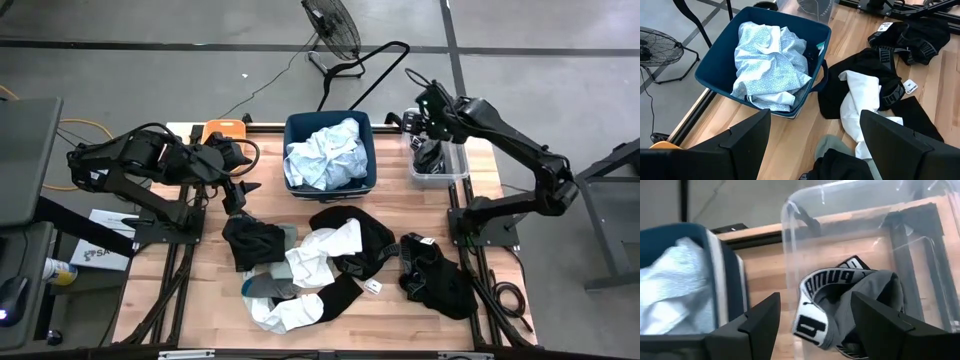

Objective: Pick & Place Cloths
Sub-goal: Put the gray boxers into the transparent bin, then put the black boxers into the transparent bin

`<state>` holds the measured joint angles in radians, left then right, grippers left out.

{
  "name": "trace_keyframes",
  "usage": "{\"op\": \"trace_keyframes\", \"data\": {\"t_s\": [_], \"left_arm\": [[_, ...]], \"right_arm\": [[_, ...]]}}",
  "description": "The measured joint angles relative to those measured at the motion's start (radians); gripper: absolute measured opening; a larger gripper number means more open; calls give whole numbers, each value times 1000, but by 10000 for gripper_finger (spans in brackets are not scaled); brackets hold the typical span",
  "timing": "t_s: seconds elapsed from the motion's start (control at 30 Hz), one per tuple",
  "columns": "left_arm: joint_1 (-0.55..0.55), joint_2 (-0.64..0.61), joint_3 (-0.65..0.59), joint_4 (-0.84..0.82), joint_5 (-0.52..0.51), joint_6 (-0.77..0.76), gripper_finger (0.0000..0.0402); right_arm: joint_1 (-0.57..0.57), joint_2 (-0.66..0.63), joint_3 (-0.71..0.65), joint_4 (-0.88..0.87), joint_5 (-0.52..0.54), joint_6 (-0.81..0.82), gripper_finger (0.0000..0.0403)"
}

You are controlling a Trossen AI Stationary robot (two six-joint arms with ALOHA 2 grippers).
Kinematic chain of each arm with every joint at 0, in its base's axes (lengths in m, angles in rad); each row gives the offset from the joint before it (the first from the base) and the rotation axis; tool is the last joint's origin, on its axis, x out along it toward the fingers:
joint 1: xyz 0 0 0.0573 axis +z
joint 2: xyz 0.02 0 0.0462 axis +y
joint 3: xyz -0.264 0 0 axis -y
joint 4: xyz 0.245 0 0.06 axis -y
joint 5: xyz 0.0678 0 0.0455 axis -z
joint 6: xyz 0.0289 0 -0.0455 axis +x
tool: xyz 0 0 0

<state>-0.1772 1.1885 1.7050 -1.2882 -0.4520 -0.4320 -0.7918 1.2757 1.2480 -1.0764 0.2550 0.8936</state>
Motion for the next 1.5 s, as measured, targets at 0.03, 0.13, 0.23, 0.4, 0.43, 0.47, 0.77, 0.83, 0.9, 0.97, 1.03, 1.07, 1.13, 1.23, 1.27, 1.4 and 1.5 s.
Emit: {"op": "trace_keyframes", "data": {"t_s": [0.03, 0.13, 0.23, 0.4, 0.43, 0.47, 0.77, 0.83, 0.9, 0.97, 1.03, 1.07, 1.13, 1.23, 1.27, 1.4, 1.5], "left_arm": [[0, 0, 0, 0, 0, 0, 298], [0, 0, 0, 0, 0, 0, 298], [0, 0, 0, 0, 0, 0, 298], [0, 0, 0, -1, 0, 0, 298], [0, 0, 0, -1, 0, 0, 298], [0, 0, 0, -1, 0, 0, 298], [0, 0, 0, 0, 0, 0, 298], [0, 0, 0, -1, 0, 0, 298], [0, 0, 0, -1, 0, 0, 298], [0, 0, 0, -1, 0, 0, 298], [0, 0, 0, -1, 0, 0, 298], [0, 0, 0, -1, 0, 0, 298], [0, 0, 0, -3, 0, 1, 298], [0, 0, 0, -16, 5, -1, 298], [0, 0, -4, -11, 13, 0, 298], [-1, -26, -91, 17, 28, 6, 298], [-2, -87, -198, 79, 32, 8, 298]], "right_arm": [[0, 10, 0, -3, -2, 0, 233], [0, 45, 0, -20, -28, -4, 233], [16, 79, 0, -26, -36, -7, 233], [33, 117, 0, -83, 4, -18, 233], [33, 123, 0, -110, 25, -9, 233], [33, 128, 0, -135, 47, -3, 233], [27, 131, 0, -243, 172, 0, 233], [27, 129, 0, -246, 161, -16, 233], [34, 116, 0, -257, 125, -46, 233], [54, 86, 0, -261, 82, -66, 233], [82, 55, 0, -263, 51, -74, 233], [100, 36, 0, -264, 36, -74, 233], [137, -4, 0, -278, -6, -65, 233], [209, -59, 0, -324, -79, -27, 233], [236, -75, 0, -340, -98, -6, 233], [390, -137, 0, -410, -148, 125, 233], [543, -166, 0, -427, -160, 247, 233]]}}
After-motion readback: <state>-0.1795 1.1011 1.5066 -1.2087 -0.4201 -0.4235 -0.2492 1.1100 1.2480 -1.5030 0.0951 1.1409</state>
